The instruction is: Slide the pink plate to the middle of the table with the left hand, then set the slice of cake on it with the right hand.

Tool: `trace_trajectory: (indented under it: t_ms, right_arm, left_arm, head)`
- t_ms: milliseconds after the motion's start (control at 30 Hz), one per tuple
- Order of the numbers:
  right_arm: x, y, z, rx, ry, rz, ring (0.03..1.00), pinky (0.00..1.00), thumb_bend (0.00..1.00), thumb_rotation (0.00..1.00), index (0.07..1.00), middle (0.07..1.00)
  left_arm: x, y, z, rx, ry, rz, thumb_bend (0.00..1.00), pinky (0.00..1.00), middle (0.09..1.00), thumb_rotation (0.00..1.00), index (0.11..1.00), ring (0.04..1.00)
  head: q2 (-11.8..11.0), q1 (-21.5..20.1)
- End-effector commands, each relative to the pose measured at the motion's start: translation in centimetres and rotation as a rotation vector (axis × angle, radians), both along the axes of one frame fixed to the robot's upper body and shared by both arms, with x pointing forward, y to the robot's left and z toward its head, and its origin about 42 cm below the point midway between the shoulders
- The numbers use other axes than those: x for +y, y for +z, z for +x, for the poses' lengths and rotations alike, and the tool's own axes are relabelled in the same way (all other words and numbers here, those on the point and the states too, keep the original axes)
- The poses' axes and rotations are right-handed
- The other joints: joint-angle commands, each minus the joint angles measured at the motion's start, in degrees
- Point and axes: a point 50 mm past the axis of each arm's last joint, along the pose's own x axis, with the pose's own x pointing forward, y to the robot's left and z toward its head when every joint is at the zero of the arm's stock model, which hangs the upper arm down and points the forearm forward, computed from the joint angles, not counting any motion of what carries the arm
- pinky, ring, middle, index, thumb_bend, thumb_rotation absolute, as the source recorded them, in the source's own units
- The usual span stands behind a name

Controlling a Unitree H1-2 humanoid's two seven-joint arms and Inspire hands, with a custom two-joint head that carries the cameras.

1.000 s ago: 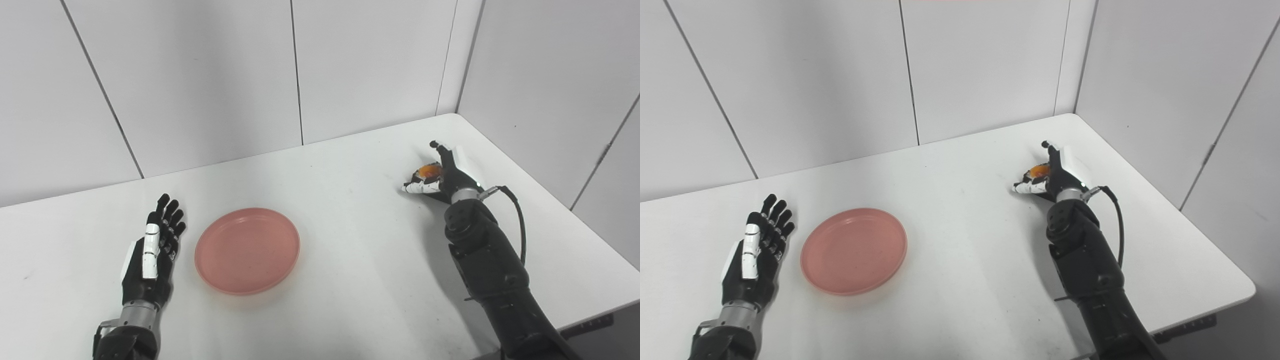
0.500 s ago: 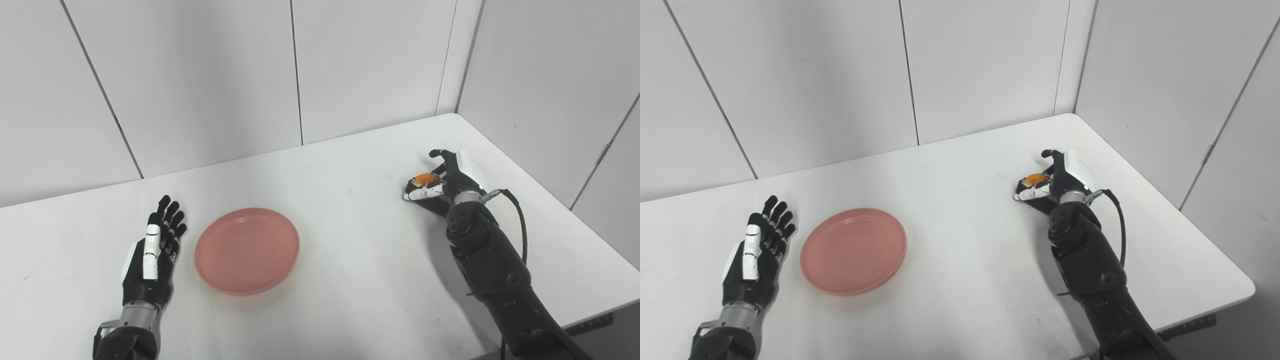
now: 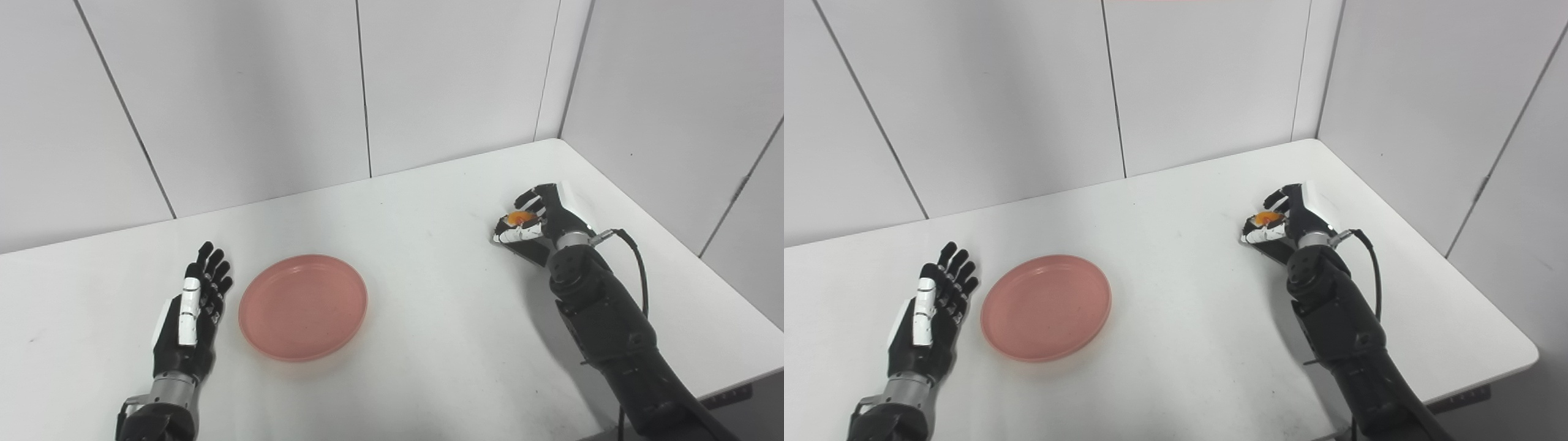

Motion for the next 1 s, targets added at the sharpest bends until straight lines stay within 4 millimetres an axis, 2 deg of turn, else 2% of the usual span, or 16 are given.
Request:
trace_trajectory:
  t_ms: [0, 200, 500, 967]
  right_arm:
    - [0.0, 3.3, 0.6, -0.102, 0.016, -0.019, 0.387, 0.31, 0.51, 0.0, 0.531, 0.447]
    - [1.0, 4.8, 0.1, -0.175, 0.063, -0.015, 0.384, 0.31, 0.51, 0.0, 0.534, 0.442]
    - [4.4, 7.1, -1.0, -0.275, 0.209, 0.04, 0.389, 0.32, 0.51, 0.0, 0.53, 0.454]
    - [9.5, 6.5, -2.2, -0.246, 0.454, 0.069, 0.388, 0.32, 0.51, 0.0, 0.528, 0.454]
  left_arm:
    - [-0.3, -0.8, -0.7, 0.02, -0.003, -0.006, 0.61, 1.0, 1.0, 1.0, 1.0, 1.0]
    - [-0.8, -0.4, -1.1, 0.01, -0.003, 0.027, 0.59, 1.0, 1.0, 1.0, 0.999, 1.0]
    - [-1.7, -0.2, -1.5, -0.003, 0.007, 0.04, 0.57, 1.0, 1.0, 1.0, 0.999, 1.0]
    - [-3.8, -0.1, -2.0, 0.005, 0.021, 0.058, 0.6, 1.0, 1.0, 1.0, 1.0, 1.0]
  head:
    - [0.1, 0.7]
    - [0.4, 3.1]
    - [0.9, 7.6]
    - [2.1, 13.8]
